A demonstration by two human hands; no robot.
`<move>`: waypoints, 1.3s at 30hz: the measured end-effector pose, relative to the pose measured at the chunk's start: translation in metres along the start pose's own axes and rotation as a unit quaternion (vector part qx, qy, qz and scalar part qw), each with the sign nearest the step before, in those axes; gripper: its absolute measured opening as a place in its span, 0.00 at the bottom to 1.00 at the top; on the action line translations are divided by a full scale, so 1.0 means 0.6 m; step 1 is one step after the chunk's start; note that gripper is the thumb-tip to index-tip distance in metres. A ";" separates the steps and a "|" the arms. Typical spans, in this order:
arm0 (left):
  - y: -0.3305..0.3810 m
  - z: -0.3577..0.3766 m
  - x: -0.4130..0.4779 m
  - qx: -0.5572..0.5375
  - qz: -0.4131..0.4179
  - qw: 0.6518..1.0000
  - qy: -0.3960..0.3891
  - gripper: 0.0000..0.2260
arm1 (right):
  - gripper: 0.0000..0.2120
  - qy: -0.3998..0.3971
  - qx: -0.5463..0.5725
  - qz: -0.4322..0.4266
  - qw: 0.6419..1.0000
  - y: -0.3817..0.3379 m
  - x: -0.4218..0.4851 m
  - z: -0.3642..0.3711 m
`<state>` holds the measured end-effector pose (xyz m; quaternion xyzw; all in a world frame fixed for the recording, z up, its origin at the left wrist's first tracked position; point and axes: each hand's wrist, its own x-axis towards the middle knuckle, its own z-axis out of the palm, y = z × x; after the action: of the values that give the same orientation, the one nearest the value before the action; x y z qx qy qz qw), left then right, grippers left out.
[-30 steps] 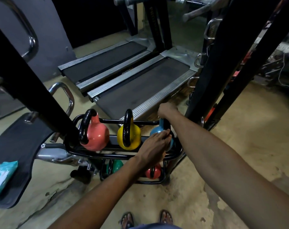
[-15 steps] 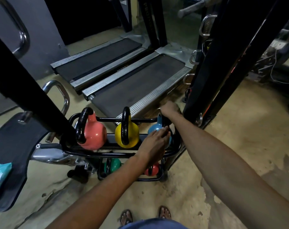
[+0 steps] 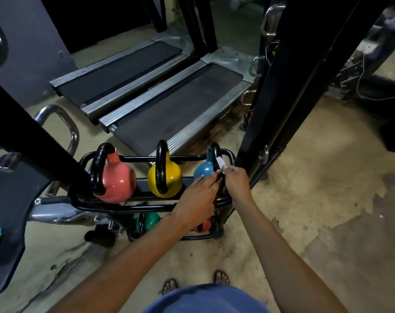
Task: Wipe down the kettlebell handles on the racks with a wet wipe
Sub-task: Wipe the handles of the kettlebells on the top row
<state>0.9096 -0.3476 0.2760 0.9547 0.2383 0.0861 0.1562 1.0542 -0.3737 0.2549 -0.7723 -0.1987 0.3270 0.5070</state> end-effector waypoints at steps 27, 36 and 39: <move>-0.073 -0.065 0.191 0.042 -0.038 0.996 -0.067 0.15 | 0.14 -0.107 -0.527 -0.609 0.583 0.061 0.003 -0.036; -0.064 -0.071 0.195 0.043 -0.059 0.994 -0.083 0.15 | 0.14 -0.151 -0.609 -0.645 0.436 0.048 0.009 -0.058; -0.065 -0.062 0.188 0.034 -0.057 0.994 -0.092 0.19 | 0.17 -0.131 -0.543 -0.683 0.470 0.077 0.018 -0.088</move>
<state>0.9821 -0.2513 0.3081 0.9482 0.2794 -0.0193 0.1501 1.0981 -0.4198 0.2237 -0.4601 -0.8650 -0.1998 0.0165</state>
